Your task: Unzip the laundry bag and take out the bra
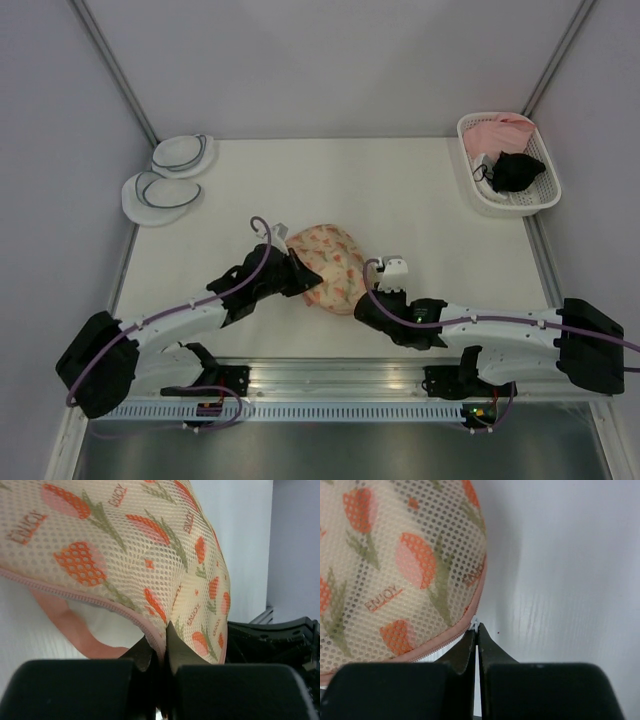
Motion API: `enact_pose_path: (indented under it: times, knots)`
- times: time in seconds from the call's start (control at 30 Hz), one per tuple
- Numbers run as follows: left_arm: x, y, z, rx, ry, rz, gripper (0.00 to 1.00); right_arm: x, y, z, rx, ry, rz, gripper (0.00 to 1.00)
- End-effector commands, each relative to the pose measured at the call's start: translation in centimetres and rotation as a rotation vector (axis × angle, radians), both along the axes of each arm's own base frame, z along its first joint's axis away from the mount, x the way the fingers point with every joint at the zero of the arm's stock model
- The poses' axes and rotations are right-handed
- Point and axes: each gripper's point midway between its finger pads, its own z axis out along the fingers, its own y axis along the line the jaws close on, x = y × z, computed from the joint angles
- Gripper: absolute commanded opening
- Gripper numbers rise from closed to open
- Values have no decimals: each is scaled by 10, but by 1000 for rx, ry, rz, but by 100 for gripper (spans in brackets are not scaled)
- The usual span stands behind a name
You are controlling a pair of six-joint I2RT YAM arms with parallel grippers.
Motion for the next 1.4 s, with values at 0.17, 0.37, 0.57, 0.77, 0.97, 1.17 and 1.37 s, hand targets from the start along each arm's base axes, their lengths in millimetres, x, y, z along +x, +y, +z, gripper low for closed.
enact_pose_path:
  times: [0.17, 0.37, 0.57, 0.77, 0.97, 1.17, 1.37]
  knots:
    - [72, -78, 15, 40, -149, -255, 29, -9, 16, -20, 7, 59, 136, 0]
    - [71, -41, -17, 107, -17, -42, 80, -16, 40, -13, 127, 65, 217, 0]
    - [41, 0, -7, 80, 38, 95, 87, -24, 75, 13, 276, 28, 380, 0]
    - [2, -5, -18, -93, 99, 73, 87, -33, 99, 25, 351, 33, 488, 0]
    - [-13, -34, -33, -124, 155, 20, 84, -36, 99, 22, 346, 51, 492, 0]
    - [-8, -51, -37, -177, 154, 6, 19, -38, 83, 17, 303, 78, 458, 0]
    - [-9, -41, -37, -171, 148, 43, 2, -26, 34, 6, 148, 66, 287, 1]
